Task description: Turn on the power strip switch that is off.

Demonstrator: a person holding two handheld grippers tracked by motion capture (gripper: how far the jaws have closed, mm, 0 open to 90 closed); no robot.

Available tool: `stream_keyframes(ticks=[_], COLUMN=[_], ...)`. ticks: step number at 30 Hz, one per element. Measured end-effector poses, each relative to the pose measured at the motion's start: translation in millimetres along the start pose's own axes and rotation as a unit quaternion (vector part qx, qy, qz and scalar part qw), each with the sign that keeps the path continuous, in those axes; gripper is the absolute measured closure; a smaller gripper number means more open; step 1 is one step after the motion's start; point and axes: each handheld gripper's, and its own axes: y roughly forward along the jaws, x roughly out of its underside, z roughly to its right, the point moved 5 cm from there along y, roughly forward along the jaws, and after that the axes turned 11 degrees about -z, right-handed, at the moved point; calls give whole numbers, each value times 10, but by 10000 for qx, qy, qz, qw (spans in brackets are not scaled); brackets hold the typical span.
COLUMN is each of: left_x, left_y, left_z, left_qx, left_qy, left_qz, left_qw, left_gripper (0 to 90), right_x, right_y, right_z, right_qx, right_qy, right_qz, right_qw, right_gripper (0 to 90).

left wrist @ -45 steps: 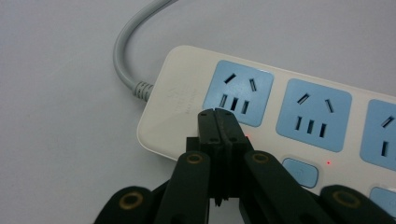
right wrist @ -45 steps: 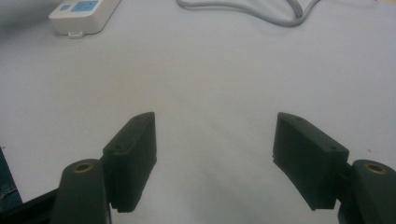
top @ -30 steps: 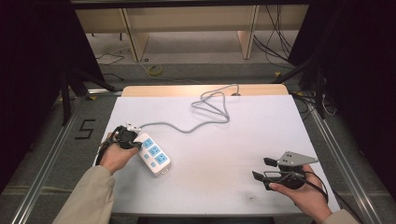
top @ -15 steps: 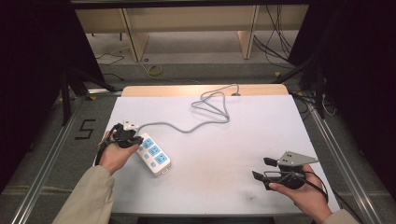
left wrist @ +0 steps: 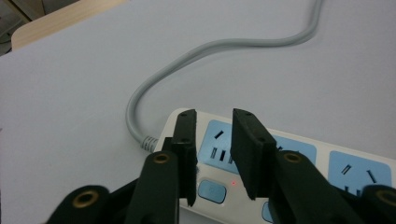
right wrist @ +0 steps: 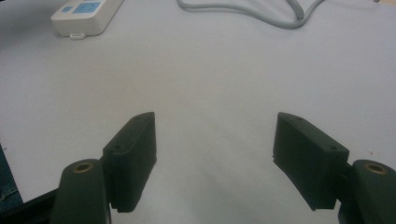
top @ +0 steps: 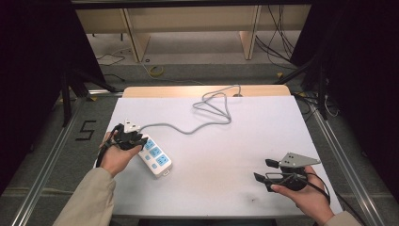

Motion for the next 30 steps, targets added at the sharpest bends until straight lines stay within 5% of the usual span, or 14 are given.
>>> stream_keyframes(ticks=[10, 19, 30], left_x=[-84, -146, -185], left_y=[-38, -111, -202], left_z=[107, 280, 544], left_qx=[153, 455, 836], left_qy=[111, 370, 612], left_qz=[405, 740, 920], left_qw=[9990, 9955, 9904], left_gripper=[480, 333, 267], right_x=[0, 2, 3], right_y=[1, 3, 4], right_z=[4, 6, 18], right_qx=[0, 5, 11], right_qy=[-2, -2, 10], right_qz=[-2, -19, -16], right_qw=[10000, 10000, 10000], right_gripper=[306, 305, 301])
